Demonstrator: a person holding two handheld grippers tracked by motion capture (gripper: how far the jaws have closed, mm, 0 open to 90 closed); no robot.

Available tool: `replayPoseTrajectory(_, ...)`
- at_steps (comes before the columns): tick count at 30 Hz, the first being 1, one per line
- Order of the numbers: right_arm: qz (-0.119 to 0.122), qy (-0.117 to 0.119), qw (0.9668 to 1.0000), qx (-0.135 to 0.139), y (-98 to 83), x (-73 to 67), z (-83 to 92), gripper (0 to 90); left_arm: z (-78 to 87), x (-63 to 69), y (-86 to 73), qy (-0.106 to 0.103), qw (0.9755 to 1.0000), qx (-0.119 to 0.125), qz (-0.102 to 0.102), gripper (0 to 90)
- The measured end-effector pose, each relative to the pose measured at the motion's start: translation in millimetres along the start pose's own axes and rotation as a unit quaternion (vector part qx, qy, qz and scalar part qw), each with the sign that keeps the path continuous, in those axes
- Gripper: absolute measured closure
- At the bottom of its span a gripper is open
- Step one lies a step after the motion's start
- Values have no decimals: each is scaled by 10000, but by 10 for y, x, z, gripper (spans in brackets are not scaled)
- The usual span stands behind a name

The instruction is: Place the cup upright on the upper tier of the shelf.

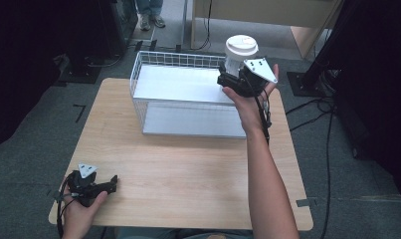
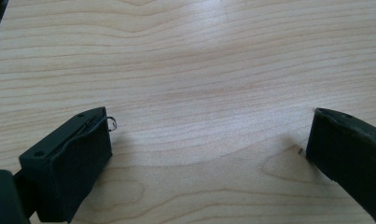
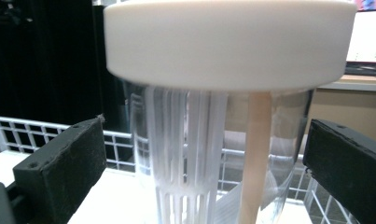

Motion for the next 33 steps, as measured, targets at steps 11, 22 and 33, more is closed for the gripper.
replayPoseTrajectory(11,88,292,9990,-319,-169,-36,166,0,0,-1,0,1,10000,-4,-6,2)
replayPoseTrajectory(22,235,436,9981,-379,-417,-14,392,0,-9,12,7,2,10000,11,12,2)
replayPoseTrajectory(33,260,615,9974,-283,-514,39,731,0,-7,9,7,4,10000,-2,-4,2)
Point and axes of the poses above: each handheld gripper's, and its own axes: z roughly backward along the jaws, y roughly out of its top, x roughly to its right, the point moved 4 cm from there along -z, roughly forward along the jaws, and after that the axes turned 7 degrees about z, right-handed, at the moved point
